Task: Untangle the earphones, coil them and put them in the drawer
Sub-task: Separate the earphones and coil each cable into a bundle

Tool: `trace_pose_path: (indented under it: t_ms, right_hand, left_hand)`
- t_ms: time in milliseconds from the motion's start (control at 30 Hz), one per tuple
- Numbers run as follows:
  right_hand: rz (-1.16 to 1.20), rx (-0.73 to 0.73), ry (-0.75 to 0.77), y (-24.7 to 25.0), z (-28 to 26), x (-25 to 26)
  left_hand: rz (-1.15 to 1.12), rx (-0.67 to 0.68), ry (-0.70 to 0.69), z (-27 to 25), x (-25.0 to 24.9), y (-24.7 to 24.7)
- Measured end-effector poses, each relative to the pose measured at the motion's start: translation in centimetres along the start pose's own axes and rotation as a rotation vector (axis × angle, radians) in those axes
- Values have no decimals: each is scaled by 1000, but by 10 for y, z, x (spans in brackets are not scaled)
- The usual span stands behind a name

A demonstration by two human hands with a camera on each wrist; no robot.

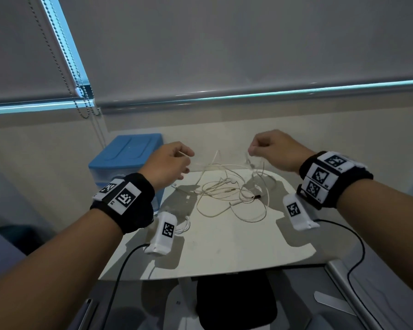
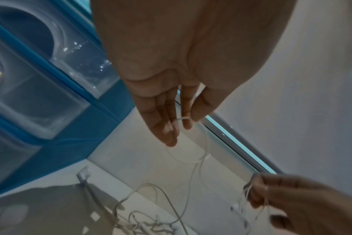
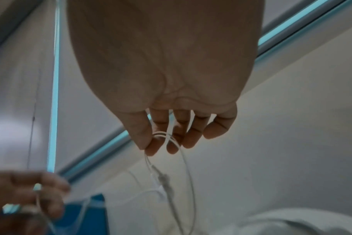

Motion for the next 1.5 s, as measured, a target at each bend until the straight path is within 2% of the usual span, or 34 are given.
trace_pose_path:
  t_ms: [67, 167, 267, 400, 467, 600, 700, 867, 967, 1033, 1100, 1333, 1500]
  right_hand:
    - [77, -44, 40, 14, 1, 15]
    - [152, -64, 102, 30, -2, 42]
    - [200, 2, 198, 34, -6, 71]
    - [137, 143, 333, 21, -16, 110]
    - [81, 180, 373, 16, -21, 125]
    - [63, 148, 380, 24, -24, 129]
    - [155, 109, 345, 35, -24, 118]
    - [317, 35, 260, 49, -20, 96]
    - [346, -6, 222, 54, -19, 87]
    - [327, -28, 218, 56, -19, 86]
    - [302, -30, 237, 57, -20, 91]
    - [293, 142, 364, 39, -29, 135]
    - [215, 196, 413, 35, -35, 152]
  left_hand:
    - [135, 32, 2, -2, -3, -6]
    - [311, -9, -96, -6, -23, -6]
    - [166, -19, -235, -10, -52, -6]
    - [-44, 106, -402, -18, -94, -16]
    - [-87, 146, -423, -23, -107, -20]
    - [-219, 136, -381, -26, -105, -12]
    - [-368, 39, -333, -25, -97, 10]
    - [-606, -264, -247, -18, -69, 67]
    - [-648, -338, -190, -18, -55, 82]
    - [-598, -312, -153, -19, -50, 79]
    - [-499, -216, -120, -19, -49, 66]
    - [-277, 122, -143, -34, -80, 8]
    - [-195, 190, -225, -39, -99, -1]
Point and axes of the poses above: each hand's wrist, its own z-axis towards the middle knuckle, its own y-axis out of the back of the hand, x = y × z, the point moved 10 cm from there along z, towards the middle knuckle, and after that the axes turned 2 degrees about x, right-handed, at the moved point
